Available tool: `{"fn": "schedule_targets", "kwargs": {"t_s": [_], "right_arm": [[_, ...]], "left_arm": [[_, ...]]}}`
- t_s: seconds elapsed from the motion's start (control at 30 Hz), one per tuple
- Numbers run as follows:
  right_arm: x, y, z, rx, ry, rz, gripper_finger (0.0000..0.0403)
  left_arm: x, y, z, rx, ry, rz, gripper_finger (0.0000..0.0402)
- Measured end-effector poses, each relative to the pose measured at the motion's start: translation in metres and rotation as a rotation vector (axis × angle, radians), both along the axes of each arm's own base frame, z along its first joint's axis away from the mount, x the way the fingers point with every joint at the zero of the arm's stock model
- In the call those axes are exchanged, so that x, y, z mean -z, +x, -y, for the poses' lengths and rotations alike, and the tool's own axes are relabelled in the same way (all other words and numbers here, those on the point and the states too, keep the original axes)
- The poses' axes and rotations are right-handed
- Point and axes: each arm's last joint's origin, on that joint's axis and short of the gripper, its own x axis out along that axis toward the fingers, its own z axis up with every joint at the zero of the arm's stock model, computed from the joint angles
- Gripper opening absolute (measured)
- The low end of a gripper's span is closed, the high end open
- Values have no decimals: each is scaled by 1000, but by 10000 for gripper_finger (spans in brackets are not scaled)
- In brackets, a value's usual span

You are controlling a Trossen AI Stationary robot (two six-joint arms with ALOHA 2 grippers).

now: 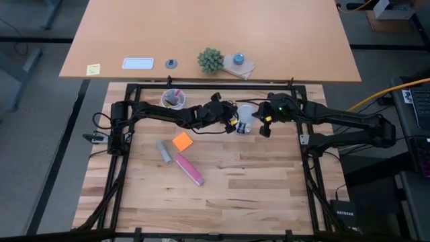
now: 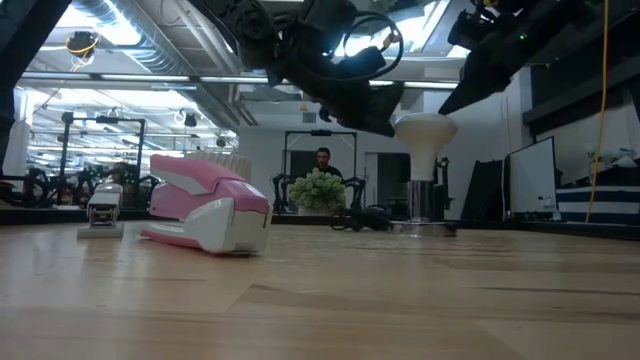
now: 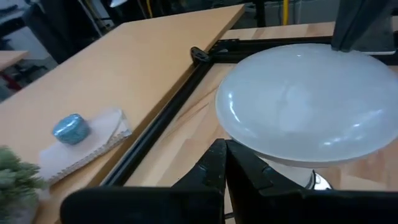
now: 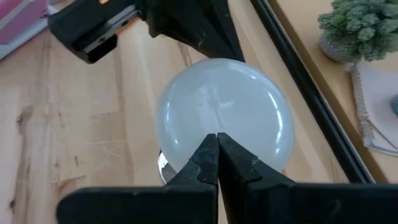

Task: Screw lightbulb
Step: Insert the lightbulb into the lamp

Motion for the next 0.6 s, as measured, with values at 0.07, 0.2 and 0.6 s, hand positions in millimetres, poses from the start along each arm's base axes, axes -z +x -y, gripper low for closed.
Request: {"fn": "schedule_targets", "kwargs": {"t_s": [0.07, 0.2, 0.6], "right_arm": [[0, 0, 0, 8, -7, -1, 3], [-1, 0, 0, 9, -9, 4, 3], [-5, 3, 2, 32, -57, 48, 3]], "left_arm": [[-2, -1, -1, -21, 21, 2, 0], [-13, -4, -1, -58, 43, 23, 0], [-17, -7, 0, -104, 74, 12, 0]]}}
